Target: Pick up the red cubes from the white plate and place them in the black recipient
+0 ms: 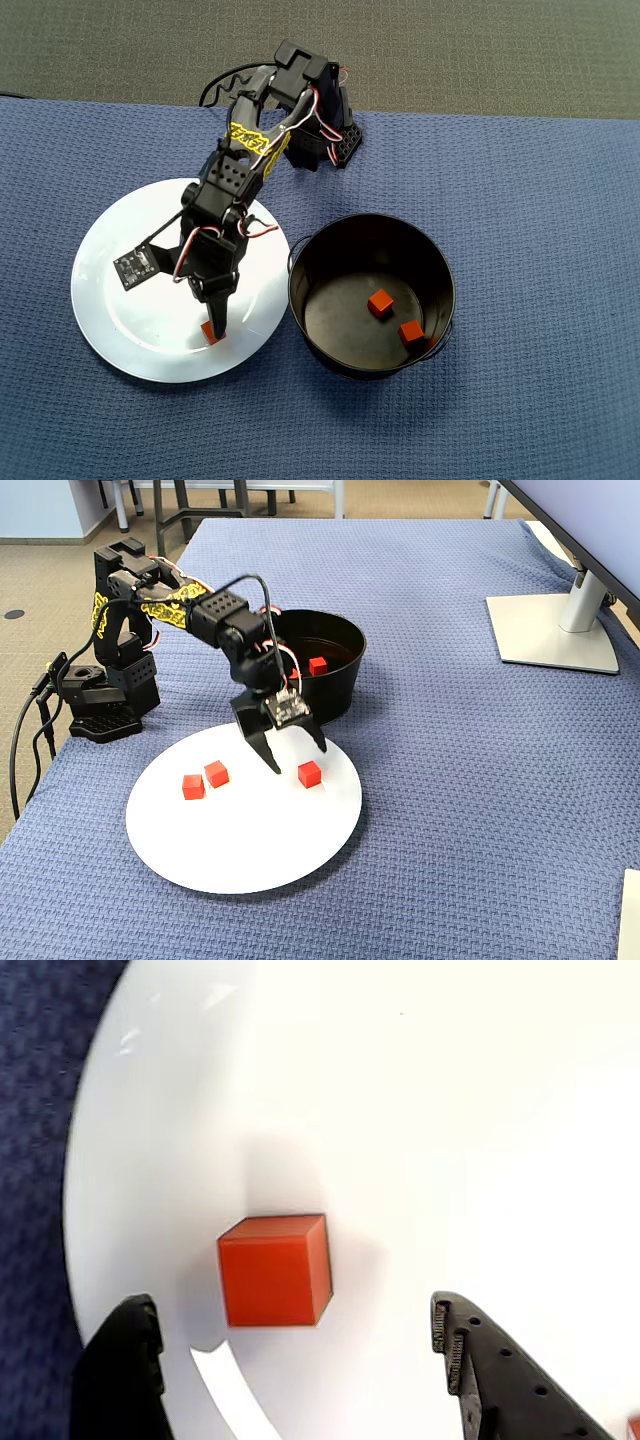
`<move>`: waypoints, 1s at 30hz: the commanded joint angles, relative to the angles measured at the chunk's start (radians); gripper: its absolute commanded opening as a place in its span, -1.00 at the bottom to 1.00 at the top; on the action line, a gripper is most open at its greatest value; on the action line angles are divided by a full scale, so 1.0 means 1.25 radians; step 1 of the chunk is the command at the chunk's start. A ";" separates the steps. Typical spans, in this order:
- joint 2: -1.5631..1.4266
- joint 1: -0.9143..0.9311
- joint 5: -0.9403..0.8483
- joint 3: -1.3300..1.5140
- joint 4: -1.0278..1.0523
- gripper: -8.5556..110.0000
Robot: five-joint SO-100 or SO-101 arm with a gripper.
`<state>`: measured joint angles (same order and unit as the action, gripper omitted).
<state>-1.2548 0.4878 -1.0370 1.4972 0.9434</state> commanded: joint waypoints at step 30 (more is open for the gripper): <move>0.043 -0.099 0.088 0.020 -0.074 -0.57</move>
<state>-1.1750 0.3804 -0.9357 1.5232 0.8422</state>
